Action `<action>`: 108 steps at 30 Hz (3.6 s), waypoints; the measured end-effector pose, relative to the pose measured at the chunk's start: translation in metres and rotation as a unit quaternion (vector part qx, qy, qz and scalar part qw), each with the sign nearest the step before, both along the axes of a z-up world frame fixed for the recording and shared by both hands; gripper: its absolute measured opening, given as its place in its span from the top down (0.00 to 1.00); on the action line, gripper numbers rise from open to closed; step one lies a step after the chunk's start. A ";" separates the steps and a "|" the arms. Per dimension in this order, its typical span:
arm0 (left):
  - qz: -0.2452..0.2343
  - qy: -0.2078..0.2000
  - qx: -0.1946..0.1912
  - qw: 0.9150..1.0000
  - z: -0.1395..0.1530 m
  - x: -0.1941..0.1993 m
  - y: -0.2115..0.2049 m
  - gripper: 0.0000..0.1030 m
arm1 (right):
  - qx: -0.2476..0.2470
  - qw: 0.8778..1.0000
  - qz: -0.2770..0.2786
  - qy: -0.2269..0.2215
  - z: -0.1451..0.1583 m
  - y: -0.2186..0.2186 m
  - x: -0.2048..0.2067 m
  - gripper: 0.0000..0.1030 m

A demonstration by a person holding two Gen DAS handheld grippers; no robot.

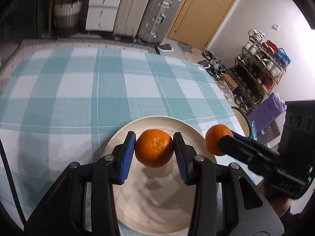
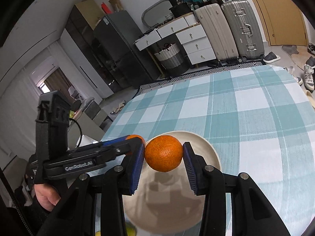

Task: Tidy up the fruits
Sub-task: 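Carry both mandarins to the cream plate and release them there, then withdraw both tools from the plate back toward the fruit cluster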

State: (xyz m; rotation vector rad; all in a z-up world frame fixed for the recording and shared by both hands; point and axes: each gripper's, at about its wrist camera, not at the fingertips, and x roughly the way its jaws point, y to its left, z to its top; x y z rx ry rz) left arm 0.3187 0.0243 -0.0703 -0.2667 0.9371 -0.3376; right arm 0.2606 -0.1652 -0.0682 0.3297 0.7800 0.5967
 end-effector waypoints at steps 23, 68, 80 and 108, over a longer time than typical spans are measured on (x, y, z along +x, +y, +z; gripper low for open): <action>0.006 0.039 -0.057 0.998 -0.030 0.031 0.003 0.42 | -0.011 0.999 -0.030 0.012 -0.036 0.006 0.022 0.33; 0.119 -0.121 0.127 0.977 0.065 -0.241 0.032 0.01 | -0.058 0.985 -0.082 -0.140 0.061 -0.012 -0.186 0.00; 0.087 -0.081 0.113 0.986 0.020 -0.275 0.039 0.01 | -0.076 0.988 -0.058 -0.123 0.027 -0.005 -0.217 0.00; 0.001 0.015 0.058 0.998 -0.046 -0.243 0.021 0.01 | -0.084 0.993 -0.038 -0.070 -0.016 0.000 -0.200 0.00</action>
